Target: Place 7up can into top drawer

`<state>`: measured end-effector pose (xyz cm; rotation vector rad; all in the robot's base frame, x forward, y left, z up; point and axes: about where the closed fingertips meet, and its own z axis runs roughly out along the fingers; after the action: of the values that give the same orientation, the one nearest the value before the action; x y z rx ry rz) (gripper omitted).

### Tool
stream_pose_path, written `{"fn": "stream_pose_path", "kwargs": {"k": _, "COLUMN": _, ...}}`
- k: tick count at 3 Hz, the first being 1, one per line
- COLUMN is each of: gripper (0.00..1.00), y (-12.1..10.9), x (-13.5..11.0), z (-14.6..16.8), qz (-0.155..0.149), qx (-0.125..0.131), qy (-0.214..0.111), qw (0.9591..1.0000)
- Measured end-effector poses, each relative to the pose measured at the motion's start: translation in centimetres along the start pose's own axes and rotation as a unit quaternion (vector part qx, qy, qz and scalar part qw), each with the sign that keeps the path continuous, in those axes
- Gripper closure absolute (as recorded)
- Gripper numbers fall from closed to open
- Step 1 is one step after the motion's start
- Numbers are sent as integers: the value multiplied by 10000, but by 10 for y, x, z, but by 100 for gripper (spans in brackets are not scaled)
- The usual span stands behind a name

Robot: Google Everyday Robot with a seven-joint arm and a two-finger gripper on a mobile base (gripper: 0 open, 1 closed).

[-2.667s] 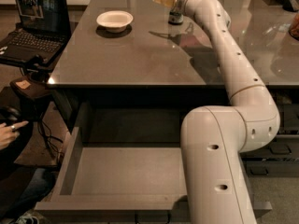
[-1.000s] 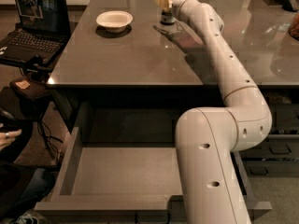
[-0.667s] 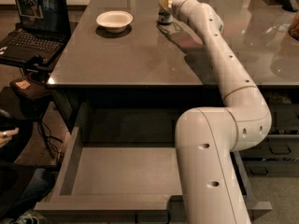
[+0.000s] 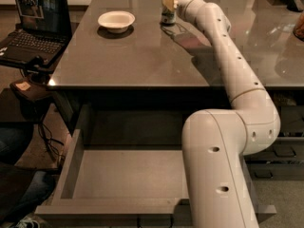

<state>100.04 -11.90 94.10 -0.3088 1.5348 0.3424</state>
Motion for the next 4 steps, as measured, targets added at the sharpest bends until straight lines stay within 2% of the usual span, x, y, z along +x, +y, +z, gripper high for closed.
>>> {"fn": "stream_pose_path", "kwargs": {"k": 1, "gripper": 100, "y": -11, "x": -12, "z": -27, "qz": 88, "qx": -118, "qy": -56, "qw": 9999}}
{"fn": "stream_pose_path", "kwargs": {"k": 2, "gripper": 100, "y": -40, "x": -62, "z": -89, "qz": 114, "qx": 77, "qy": -432, "qw": 9990}}
{"fn": "stream_pose_path", "kwargs": {"k": 3, "gripper": 100, "y": -58, "x": -127, "z": -201, "qz": 19, "qx": 392, "qy": -862, "qw": 9955}}
{"fn": "stream_pose_path", "kwargs": {"k": 4, "gripper": 100, "y": -58, "x": -126, "z": -201, "qz": 21, "qx": 392, "qy": -860, "qw": 9955}}
